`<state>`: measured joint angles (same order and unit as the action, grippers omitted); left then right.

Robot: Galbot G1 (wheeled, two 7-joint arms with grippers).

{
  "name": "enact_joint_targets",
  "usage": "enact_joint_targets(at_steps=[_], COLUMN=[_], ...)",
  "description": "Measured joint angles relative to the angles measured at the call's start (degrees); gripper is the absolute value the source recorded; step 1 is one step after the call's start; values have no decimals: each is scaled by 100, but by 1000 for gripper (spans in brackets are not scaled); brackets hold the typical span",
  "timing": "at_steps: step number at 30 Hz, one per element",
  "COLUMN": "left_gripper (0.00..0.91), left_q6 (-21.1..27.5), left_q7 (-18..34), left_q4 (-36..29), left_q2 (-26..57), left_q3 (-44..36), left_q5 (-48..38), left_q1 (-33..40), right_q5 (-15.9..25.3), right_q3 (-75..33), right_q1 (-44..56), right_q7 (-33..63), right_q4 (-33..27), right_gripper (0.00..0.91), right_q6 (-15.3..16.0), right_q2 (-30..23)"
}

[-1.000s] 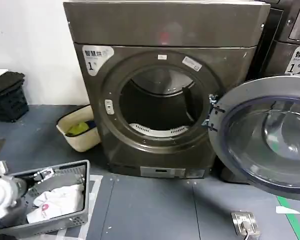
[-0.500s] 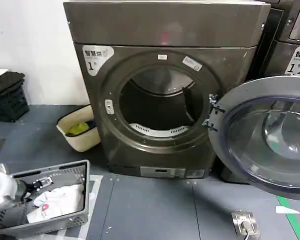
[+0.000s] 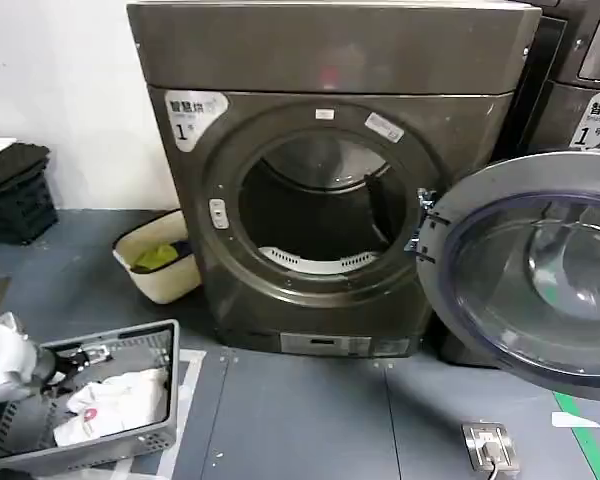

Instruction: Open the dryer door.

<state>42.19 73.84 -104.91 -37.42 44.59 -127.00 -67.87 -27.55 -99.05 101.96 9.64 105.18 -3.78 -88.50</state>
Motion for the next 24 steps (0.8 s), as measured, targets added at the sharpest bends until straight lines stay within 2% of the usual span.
enact_joint_targets(at_steps=[8, 24], left_gripper=[907, 907], left_q6=[0, 0], left_q7=[32, 21], left_q4=[126, 65], left_q2=[203, 226], left_q3=[-91, -102], left_q5=[-232, -129], left_q1=[152, 27], right_q5=[73, 81], right_q3=[12, 41], right_q1=[3, -8], right_q7=[-25, -44], right_q4=[21, -47], right_gripper=[907, 907], right_q6=[11, -39], right_q2=[-40, -26])
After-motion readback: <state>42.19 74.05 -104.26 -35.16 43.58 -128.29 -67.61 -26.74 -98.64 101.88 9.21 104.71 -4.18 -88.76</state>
